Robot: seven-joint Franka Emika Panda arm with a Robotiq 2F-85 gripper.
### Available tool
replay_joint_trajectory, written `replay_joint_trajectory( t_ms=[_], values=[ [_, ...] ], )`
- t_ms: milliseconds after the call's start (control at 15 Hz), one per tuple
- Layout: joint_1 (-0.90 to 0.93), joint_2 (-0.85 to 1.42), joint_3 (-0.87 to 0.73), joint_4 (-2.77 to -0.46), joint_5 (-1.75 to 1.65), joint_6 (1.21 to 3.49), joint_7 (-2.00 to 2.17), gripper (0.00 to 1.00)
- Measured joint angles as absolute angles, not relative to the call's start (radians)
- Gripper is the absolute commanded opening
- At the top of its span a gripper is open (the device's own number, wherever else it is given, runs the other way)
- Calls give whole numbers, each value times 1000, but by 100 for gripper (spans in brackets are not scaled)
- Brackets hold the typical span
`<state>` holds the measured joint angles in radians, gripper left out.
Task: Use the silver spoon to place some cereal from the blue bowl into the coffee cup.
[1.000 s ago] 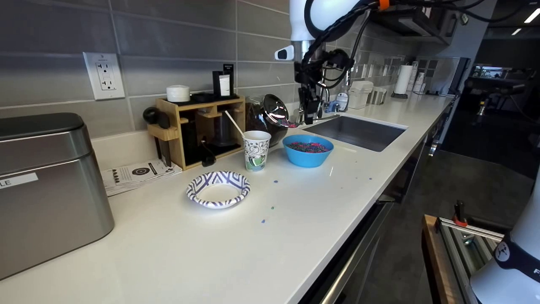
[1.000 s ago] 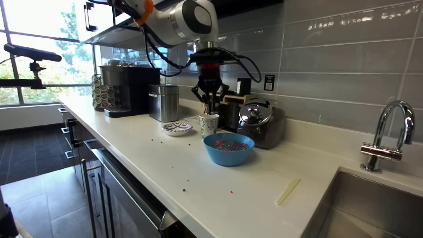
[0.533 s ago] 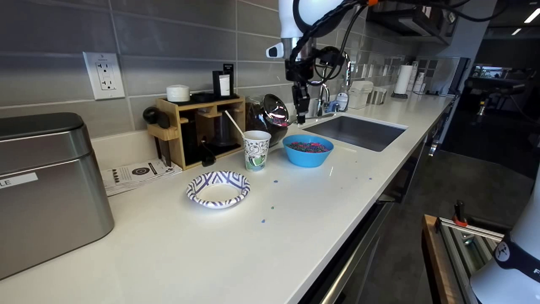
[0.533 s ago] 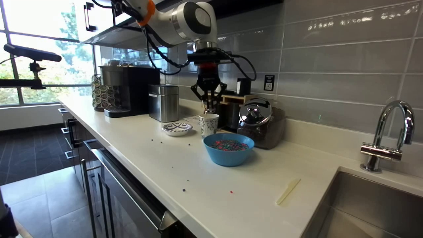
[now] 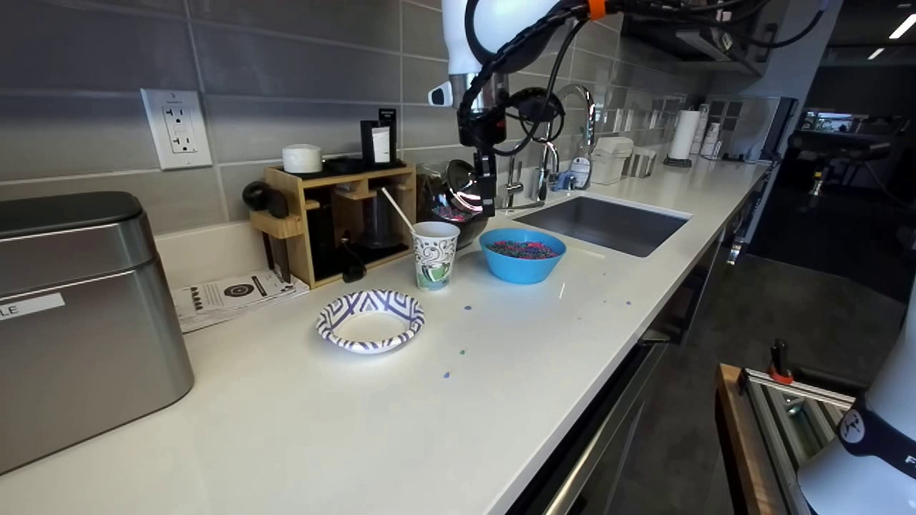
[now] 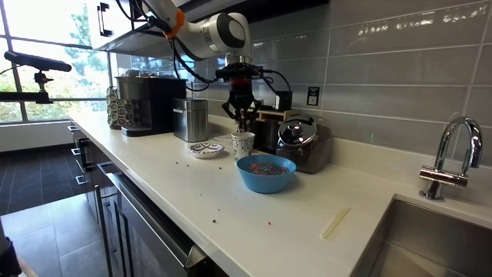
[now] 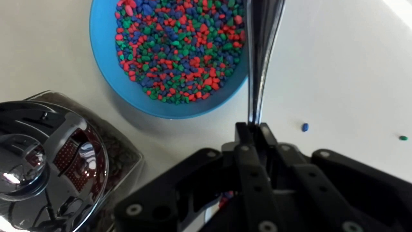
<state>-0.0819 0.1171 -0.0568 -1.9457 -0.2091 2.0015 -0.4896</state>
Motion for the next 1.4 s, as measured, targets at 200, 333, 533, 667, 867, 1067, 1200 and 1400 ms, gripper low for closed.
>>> replay_joint_trajectory(
  t_ms=[200,333,533,667,867,1067,1200,1400],
  values=[
    [-75,144,-50,-1920,-209,2001,-433,1],
    [-70,155,-49,-1909,-211,2001,-398,1],
    [-61,162,-47,-1904,-222,2001,-353,1],
    [-57,162,-46,-1902,-235,2001,-328,1],
    [-50,162,-46,-1900,-265,2001,-293,1],
    [-43,162,-46,-1900,-299,2001,-268,1],
    [-36,162,-44,-1900,-326,2002,-248,1],
    [-25,162,-39,-1902,-367,2002,-218,1]
  ],
)
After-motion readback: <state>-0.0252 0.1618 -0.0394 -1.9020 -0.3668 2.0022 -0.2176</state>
